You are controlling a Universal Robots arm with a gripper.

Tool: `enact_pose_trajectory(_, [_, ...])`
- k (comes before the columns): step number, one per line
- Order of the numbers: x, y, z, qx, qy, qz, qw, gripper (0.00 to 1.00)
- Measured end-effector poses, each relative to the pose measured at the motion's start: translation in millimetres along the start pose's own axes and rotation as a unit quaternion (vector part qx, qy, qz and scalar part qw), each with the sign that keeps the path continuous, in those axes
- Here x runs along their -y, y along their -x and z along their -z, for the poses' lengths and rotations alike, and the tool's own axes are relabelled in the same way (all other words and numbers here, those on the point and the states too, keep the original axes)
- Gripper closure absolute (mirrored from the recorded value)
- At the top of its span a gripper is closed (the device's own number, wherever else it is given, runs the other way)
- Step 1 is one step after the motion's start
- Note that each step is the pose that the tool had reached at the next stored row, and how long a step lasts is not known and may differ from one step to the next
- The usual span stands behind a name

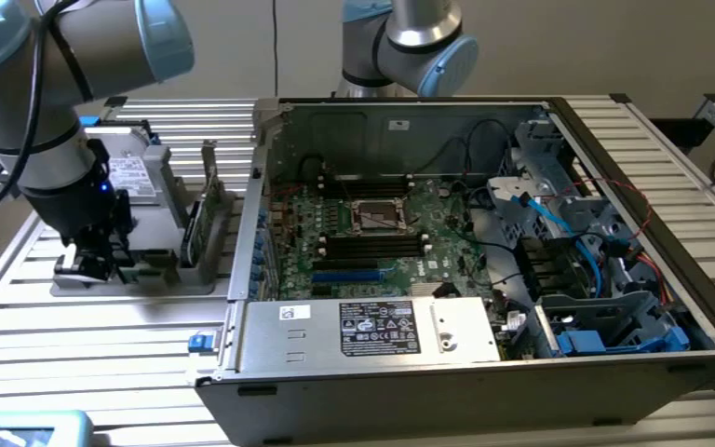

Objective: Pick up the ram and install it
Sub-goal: 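Pick up the ram and move it above insertion slot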

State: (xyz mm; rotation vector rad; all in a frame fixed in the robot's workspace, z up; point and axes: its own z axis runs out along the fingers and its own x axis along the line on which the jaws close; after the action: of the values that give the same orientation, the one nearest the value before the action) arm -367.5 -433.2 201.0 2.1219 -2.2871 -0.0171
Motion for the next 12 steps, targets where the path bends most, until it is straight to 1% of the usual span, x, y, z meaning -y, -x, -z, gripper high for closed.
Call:
enact_pose_trajectory(3, [-1.3, -0.1, -2.0, 0.0000, 0.0000, 0.000, 1.0000, 0.66])
enact_pose_trajectory(5, [-1.9, -0.1, -3.2, 0.0000, 0.0000, 0.000, 1.0000, 0.78])
enact_pose_trajectory(6, [-1.9, 0.0, -3.2, 0.0001, 0.0000, 0.000, 1.0000, 0.78])
enact_pose_trajectory(7, [-2.0, 0.0, -3.0, 0.0000, 0.0001, 0.000, 1.0000, 0.84])
enact_pose_trajectory(8, [-2.0, -0.1, -0.9, -0.0001, -0.0001, 0.000, 1.0000, 0.84])
enact_pose_trajectory(9, [-2.1, -0.2, 3.4, -0.0003, 0.0001, 0.000, 1.0000, 0.86])
enact_pose_trajectory(12, [-2.5, -0.2, 16.8, -0.0004, 0.0000, 0.001, 1.0000, 0.86])
